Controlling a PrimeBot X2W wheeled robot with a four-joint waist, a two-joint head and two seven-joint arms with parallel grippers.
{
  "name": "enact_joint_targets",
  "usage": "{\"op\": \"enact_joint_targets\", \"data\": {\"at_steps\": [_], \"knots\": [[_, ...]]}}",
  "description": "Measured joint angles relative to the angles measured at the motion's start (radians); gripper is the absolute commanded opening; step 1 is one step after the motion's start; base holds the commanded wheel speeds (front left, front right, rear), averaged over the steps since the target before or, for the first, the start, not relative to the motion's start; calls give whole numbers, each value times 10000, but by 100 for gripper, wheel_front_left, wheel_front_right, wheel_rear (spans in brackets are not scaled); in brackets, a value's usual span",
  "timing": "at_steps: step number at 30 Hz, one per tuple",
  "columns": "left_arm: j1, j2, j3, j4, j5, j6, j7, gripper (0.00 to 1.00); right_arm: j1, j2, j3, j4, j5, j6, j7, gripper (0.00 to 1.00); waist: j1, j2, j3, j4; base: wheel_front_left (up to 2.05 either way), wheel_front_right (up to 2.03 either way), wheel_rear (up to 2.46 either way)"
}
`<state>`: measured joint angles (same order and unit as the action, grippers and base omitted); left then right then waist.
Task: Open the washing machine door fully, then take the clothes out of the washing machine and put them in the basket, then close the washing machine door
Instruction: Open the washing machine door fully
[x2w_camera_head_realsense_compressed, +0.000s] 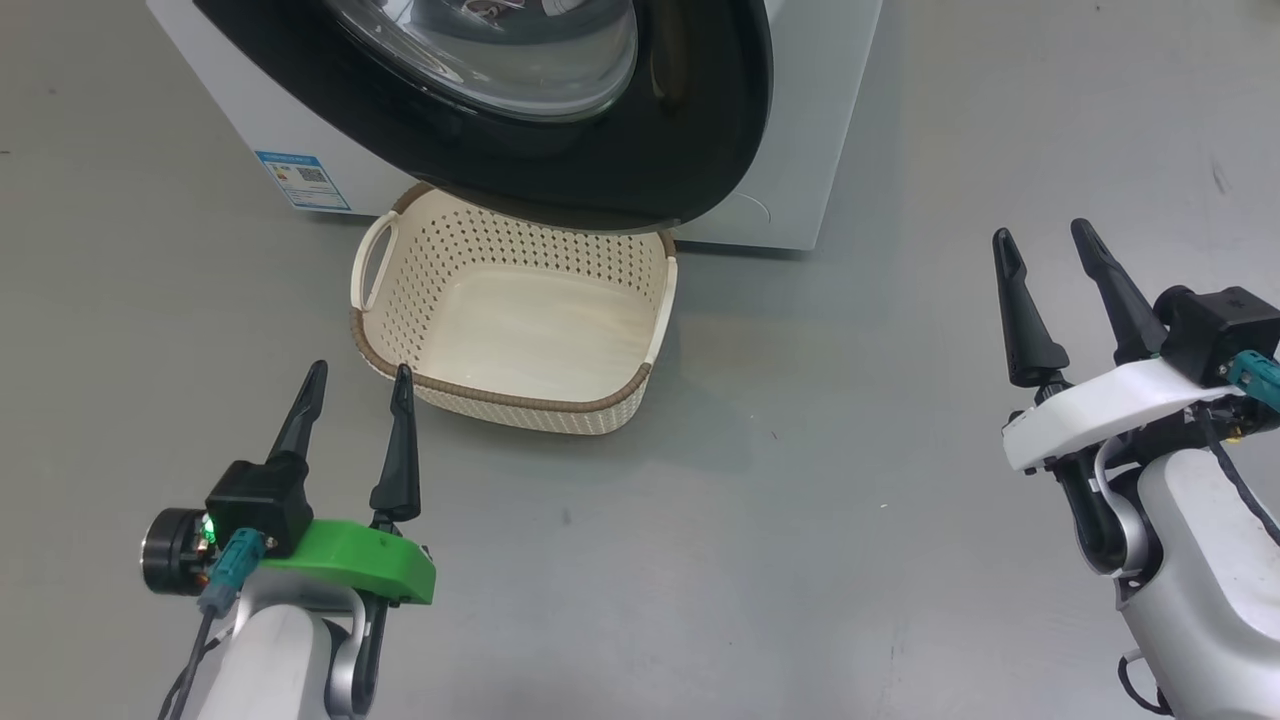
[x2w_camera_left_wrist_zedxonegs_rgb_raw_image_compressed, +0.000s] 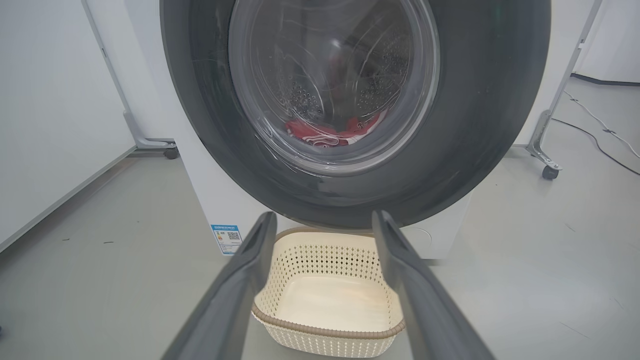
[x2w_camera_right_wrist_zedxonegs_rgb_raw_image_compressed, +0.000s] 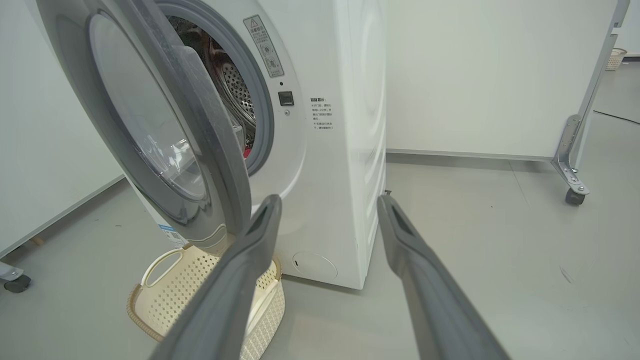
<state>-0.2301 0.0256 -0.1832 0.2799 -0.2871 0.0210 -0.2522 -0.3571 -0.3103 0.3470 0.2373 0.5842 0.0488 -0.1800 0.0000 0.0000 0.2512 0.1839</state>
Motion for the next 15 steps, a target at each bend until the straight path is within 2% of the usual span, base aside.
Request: {"op": "enact_joint_targets", "data": {"at_steps": [6,15], "knots": [[0,0,-151,-38,-2,-58,0,100,-151,-173,-71,-165,-71,0,176,100,0,0,151,69,0,0,0],[-20,0,-447,-153,-35,-90,0,100,-1314,-416,-232,-318,-69,12,721,100,0,0,579,272,0,0,0]]}}
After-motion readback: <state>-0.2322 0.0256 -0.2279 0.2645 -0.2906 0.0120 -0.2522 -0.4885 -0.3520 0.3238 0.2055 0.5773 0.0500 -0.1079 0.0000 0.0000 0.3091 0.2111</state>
